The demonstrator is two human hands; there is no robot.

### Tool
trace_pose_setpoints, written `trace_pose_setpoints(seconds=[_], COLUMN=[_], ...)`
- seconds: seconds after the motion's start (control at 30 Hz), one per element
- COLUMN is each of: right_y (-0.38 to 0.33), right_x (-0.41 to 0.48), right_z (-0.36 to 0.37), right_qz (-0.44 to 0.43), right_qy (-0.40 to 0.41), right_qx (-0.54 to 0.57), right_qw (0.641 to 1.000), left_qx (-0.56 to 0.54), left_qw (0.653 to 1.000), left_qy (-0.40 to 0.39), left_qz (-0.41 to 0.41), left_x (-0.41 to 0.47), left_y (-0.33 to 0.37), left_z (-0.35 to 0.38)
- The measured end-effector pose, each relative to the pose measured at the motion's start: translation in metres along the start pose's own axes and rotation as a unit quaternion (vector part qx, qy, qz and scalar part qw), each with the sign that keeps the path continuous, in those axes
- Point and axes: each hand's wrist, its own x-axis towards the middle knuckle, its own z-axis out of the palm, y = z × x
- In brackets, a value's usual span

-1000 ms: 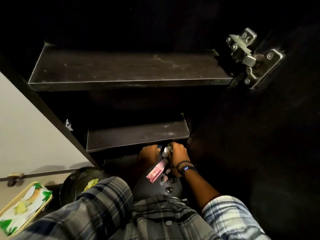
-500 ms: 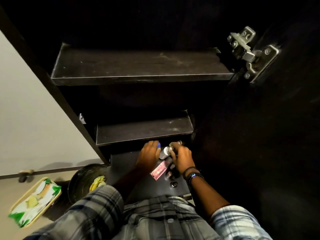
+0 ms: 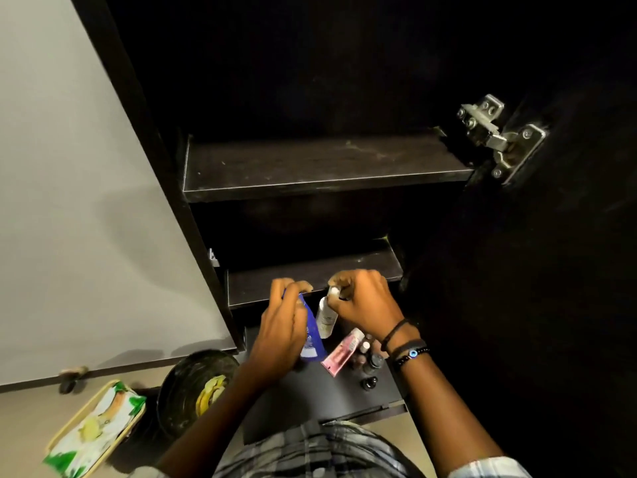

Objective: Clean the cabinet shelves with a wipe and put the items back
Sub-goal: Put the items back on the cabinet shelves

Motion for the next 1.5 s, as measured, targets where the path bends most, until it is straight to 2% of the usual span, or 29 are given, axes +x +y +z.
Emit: trace_pose_setpoints(seconds=[0.1, 0.27, 0.4, 0.57, 0.73, 0.8, 0.9, 0.97, 1.07, 1.17, 1.33, 1.5], right_y=[-0.029, -0.074, -0.113, -0.155, -0.183, -0.186, -0.191, -0.202, -0.221, -0.234, -0.255, -0.273], right_x=[0.003, 0.007, 0.006, 0.005, 0.008, 0.011, 0.012, 0.012, 0.014, 0.015, 0.025, 0.042], right_z=[-0.024, -0.079, -0.124, -0.163, -0.186, -0.199, -0.212, -0.22, -0.234, -0.247, -0.277, -0.309], right_qz=[-0.023, -0.067, -0.112, -0.185, -0.236, -0.251, -0.263, -0.278, -0.299, -0.328, -0.342, -0.346], right_qy=[0.008, 0.079, 0.097, 0.09, 0.116, 0.091, -0.032, -0.052, 0.01, 0.031, 0.079, 0.122], right_qx=[0.012, 0.133, 0.209, 0.253, 0.325, 0.34, 0.343, 0.323, 0.317, 0.317, 0.33, 0.341], right_qw=[1.0, 0.986, 0.967, 0.945, 0.908, 0.902, 0.901, 0.903, 0.9, 0.889, 0.876, 0.866], left_qx=[-0.018, -0.026, -0.009, -0.051, -0.041, -0.041, -0.045, -0.053, -0.021, -0.018, -0.068, 0.02], left_qw=[0.998, 0.995, 0.995, 0.993, 0.988, 0.981, 0.971, 0.963, 0.949, 0.935, 0.923, 0.909], left_qy=[0.027, 0.005, 0.023, -0.046, 0.021, 0.061, 0.106, 0.13, 0.164, 0.196, 0.183, 0.167], left_qz=[0.06, 0.094, 0.101, 0.097, 0.147, 0.177, 0.21, 0.23, 0.268, 0.296, 0.331, 0.381], left_x=[0.012, 0.037, 0.053, 0.051, 0.056, 0.063, 0.074, 0.082, 0.089, 0.093, 0.103, 0.117], left_y=[0.018, 0.047, 0.079, 0.113, 0.156, 0.176, 0.206, 0.226, 0.253, 0.273, 0.315, 0.354], left_z=[-0.021, -0.063, -0.097, -0.125, -0.16, -0.177, -0.203, -0.219, -0.235, -0.25, -0.289, -0.325])
